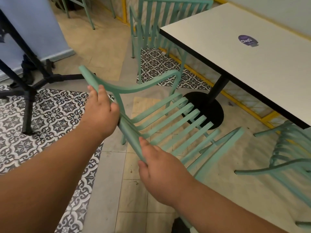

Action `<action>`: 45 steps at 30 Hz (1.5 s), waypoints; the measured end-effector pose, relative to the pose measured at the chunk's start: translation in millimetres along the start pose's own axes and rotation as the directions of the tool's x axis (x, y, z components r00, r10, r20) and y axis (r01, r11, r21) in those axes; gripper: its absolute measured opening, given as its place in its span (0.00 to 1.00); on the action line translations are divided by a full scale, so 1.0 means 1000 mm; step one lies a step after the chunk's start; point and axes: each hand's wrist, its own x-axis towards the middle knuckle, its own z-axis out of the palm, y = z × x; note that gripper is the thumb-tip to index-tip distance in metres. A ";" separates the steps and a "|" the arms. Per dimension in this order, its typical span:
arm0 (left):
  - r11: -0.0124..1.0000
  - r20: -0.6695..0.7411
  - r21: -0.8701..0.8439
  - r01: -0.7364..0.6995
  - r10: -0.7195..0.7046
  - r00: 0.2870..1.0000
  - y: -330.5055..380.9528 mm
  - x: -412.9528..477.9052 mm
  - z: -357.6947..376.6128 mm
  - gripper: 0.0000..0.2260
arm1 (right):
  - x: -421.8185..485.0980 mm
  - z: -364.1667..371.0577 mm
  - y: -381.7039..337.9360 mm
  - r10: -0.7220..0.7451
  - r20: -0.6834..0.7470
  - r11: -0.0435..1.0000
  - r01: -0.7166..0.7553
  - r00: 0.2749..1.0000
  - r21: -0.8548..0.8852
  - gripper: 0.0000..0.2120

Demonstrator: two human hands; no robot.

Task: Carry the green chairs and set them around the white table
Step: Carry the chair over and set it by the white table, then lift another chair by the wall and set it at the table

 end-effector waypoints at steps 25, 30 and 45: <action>0.896 0.083 0.379 -0.231 0.215 0.973 -0.036 -0.067 -0.211 0.34 | 0.054 -0.143 -0.094 -0.056 -0.125 0.930 0.007 0.991 -0.368 0.40; 0.859 0.163 0.419 -0.294 0.248 0.955 -0.107 -0.026 -0.269 0.34 | 0.096 -0.120 -0.145 0.041 -0.169 0.947 -0.092 0.985 -0.309 0.33; 0.798 0.304 0.395 -0.455 0.353 0.885 -0.153 0.192 -0.341 0.35 | 0.253 -0.146 -0.171 0.285 -0.238 0.927 -0.330 0.928 -0.177 0.34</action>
